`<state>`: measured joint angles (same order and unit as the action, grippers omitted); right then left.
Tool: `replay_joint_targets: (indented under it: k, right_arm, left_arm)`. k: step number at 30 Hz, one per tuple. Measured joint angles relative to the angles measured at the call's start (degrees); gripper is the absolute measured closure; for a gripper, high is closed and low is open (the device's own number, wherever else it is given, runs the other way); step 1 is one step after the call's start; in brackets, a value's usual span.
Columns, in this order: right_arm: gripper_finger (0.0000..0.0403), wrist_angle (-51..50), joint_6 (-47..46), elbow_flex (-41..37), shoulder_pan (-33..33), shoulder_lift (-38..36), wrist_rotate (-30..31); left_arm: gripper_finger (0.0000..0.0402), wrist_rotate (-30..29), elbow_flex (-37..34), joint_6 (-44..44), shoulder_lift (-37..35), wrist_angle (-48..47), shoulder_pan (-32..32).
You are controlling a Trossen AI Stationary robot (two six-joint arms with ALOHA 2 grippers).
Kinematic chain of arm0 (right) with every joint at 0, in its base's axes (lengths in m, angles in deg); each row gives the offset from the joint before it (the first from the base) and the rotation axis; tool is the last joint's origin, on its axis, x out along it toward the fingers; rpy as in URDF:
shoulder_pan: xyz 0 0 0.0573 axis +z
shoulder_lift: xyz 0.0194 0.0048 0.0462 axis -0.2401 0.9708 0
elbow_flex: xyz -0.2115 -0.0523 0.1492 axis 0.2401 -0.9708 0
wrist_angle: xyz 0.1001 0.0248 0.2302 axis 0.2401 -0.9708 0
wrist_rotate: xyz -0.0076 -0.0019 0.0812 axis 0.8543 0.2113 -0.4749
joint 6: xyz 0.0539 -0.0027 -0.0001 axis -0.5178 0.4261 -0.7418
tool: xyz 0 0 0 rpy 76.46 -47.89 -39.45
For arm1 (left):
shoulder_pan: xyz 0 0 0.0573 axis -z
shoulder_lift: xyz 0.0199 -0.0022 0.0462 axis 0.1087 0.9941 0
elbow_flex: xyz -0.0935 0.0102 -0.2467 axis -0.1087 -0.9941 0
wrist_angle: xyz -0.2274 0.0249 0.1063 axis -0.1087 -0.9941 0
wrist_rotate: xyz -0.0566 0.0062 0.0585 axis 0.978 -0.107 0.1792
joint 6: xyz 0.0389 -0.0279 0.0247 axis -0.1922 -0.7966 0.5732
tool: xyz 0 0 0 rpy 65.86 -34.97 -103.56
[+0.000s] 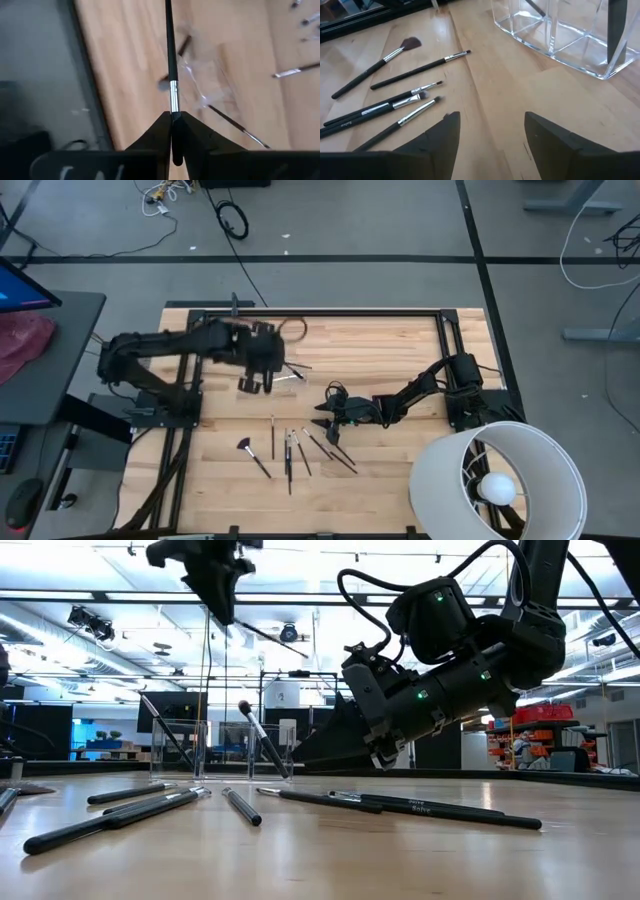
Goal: Put items in baskets/containers
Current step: Put the eye groomer brush into the right section of the transparent organizer
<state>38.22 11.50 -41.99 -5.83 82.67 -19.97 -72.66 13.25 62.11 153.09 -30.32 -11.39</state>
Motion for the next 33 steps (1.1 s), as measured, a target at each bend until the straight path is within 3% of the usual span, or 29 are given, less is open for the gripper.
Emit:
replay_joint_targets:
  k: [4,12,20,26,33]
  right_arm:
    - [0.0179,-0.3,0.0,0.0,0.0,0.0,0.0]
    - [0.0179,-0.4,0.0,0.0,0.0,0.0,0.0]
    - [0.0179,-0.3,1.7,0.0,0.0,0.0,0.0]
    - [0.0179,-0.3,2.0,0.0,0.0,0.0,0.0]
    - [0.0179,-0.4,2.6,0.0,0.0,0.0,0.0]
  left_arm:
    - [0.0375,5.3,-1.8,1.1,1.8,-4.1,-5.2]
    - [0.037,1.8,-3.4,7.6,7.6,-4.3,-6.1]
    - [0.0377,-11.5,-3.4,11.5,15.4,-4.2,-3.4]
    - [0.0366,-18.7,-3.4,16.4,17.3,-3.1,-0.5]
    - [0.0361,-21.0,-3.4,23.2,17.3,3.0,2.0]
